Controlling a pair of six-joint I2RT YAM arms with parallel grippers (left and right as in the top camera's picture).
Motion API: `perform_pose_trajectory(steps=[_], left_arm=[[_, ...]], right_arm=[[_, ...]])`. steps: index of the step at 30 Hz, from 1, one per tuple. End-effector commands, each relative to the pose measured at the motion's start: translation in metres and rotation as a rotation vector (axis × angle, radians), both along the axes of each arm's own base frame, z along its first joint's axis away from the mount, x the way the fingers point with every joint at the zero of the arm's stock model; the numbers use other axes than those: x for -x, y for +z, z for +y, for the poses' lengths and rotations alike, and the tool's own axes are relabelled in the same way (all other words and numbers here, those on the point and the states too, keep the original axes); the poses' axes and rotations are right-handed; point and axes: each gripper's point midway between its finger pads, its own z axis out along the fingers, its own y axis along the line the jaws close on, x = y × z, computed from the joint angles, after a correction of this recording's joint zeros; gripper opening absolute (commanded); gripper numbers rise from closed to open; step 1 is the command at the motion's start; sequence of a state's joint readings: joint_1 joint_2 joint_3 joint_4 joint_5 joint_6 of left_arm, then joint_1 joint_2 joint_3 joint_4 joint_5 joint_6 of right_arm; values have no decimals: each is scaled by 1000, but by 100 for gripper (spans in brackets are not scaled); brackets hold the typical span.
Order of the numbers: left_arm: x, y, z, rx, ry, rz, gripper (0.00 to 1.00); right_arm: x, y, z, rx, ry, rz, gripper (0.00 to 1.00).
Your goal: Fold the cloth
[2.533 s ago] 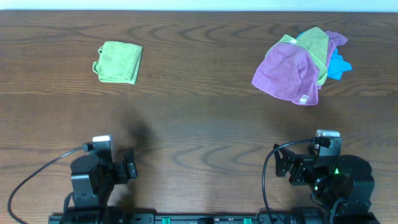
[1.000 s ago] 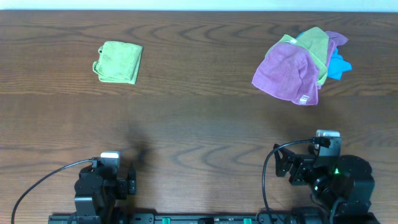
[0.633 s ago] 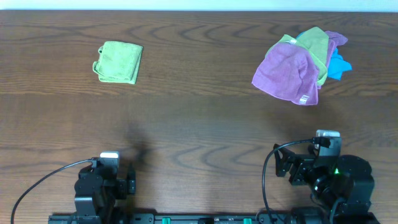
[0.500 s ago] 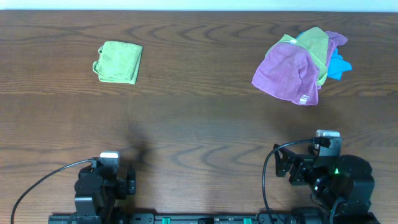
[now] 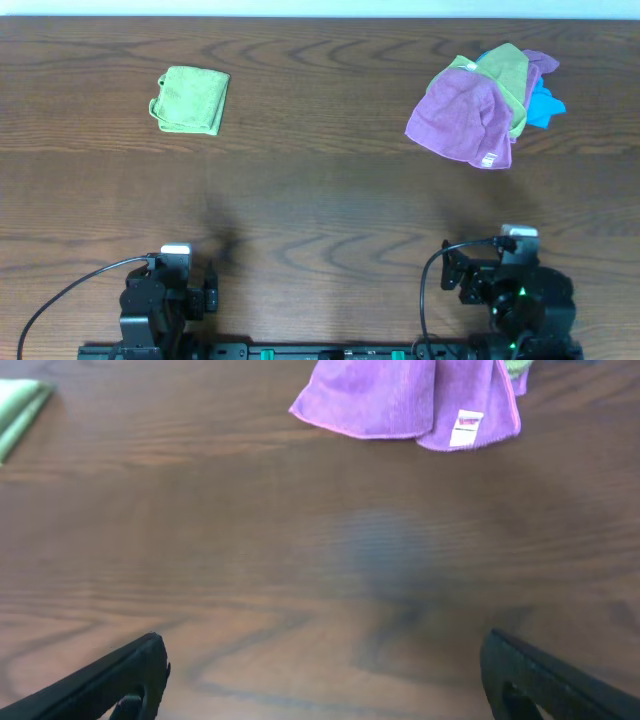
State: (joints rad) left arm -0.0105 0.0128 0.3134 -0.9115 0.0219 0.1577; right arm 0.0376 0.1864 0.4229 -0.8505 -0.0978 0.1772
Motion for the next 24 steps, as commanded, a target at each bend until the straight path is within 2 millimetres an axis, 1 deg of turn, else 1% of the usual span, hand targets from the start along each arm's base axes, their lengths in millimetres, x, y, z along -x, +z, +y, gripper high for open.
perform_pose_trajectory(steps=[1,7,16,18,21,24], left_arm=[[5,-18,3,-32,-2,53,95],[5,-18,3,-32,-2,53,96],[5,-18,3,-32,-2,53,95],[5,-18,3,-32,-2,53,95],[5,-18,3,-32,-2,52,95],[5,-18,3,-32,-2,53,96]], right_arm=[[0,-13,-3,66,27,-27,99],[1,-35,-7,81,15,-30,99],[1,-53,-16,91,-27,-5,99],[2,-60,-18,90,-37,13,99],[4,-69,-17,87,-30,38,99],[4,-69,-12,120,32,29,99]])
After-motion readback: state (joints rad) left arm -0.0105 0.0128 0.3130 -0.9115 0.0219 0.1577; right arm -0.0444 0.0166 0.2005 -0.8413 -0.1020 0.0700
